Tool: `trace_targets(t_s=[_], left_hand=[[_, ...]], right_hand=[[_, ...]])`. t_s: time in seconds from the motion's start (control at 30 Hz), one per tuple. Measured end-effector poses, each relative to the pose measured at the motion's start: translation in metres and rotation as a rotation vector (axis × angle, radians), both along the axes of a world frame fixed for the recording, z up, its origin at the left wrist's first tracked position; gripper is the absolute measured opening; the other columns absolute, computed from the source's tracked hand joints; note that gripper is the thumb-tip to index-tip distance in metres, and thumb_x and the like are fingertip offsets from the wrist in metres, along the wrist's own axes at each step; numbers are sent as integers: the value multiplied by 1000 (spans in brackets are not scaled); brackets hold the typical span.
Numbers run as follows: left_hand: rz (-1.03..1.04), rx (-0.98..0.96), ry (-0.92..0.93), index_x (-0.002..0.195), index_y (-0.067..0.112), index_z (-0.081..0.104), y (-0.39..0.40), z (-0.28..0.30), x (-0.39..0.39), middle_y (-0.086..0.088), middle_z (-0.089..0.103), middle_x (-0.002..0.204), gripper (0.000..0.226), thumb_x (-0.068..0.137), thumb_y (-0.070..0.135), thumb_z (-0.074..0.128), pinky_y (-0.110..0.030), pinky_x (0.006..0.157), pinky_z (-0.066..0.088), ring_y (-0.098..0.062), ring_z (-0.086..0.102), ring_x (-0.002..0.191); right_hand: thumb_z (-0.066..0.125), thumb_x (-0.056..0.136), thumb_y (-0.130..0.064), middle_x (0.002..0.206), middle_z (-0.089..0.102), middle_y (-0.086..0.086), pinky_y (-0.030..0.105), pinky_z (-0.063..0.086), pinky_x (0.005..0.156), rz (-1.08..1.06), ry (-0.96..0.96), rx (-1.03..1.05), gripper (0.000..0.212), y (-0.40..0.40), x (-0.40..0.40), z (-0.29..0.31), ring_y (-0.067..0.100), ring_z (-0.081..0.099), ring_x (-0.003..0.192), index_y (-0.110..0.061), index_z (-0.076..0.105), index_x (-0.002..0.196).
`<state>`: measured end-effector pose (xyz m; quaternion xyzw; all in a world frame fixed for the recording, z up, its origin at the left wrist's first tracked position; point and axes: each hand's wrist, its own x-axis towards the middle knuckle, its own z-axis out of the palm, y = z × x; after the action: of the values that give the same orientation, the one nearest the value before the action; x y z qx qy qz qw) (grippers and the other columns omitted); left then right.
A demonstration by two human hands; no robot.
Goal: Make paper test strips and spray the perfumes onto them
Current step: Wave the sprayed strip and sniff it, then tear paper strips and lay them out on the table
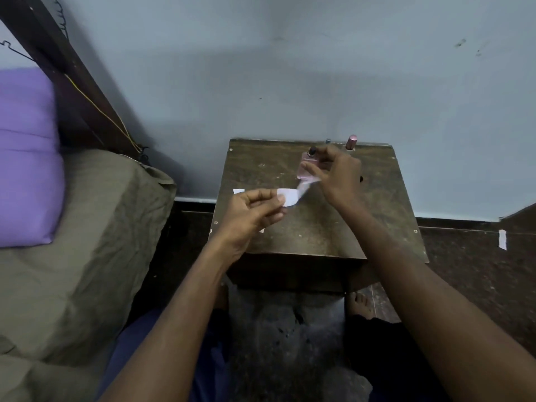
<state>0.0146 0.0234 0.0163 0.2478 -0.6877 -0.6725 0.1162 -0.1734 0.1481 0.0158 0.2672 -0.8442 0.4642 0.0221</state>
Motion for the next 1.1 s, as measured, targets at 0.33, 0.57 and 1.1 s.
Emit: trace_targets(t_s=[0.33,0.57,1.1], left_hand=[[45,-375,-34,92,24,82,-13,-10,-4,8,79,80,4,91,27,84,-42,78,68,-10,78,78],[131,-346,5,92,25,81,-19,-9,-2,5,79,79,2,94,26,80,-42,74,68,-8,77,75],[-9,-336,121,126,20,66,4,16,4,7,82,85,48,84,22,91,-20,78,61,-6,79,80]], right_hand=[[85,87,-22,111,79,9,5,46,83,57,116,158,38,-47,-34,-12,8,66,90,-8,75,121],[85,88,-20,113,79,12,40,62,94,92,105,181,40,-50,-33,-11,22,76,97,-7,72,123],[80,92,-31,81,74,-14,15,43,70,397,130,387,10,44,72,44,-2,66,74,-22,80,98]])
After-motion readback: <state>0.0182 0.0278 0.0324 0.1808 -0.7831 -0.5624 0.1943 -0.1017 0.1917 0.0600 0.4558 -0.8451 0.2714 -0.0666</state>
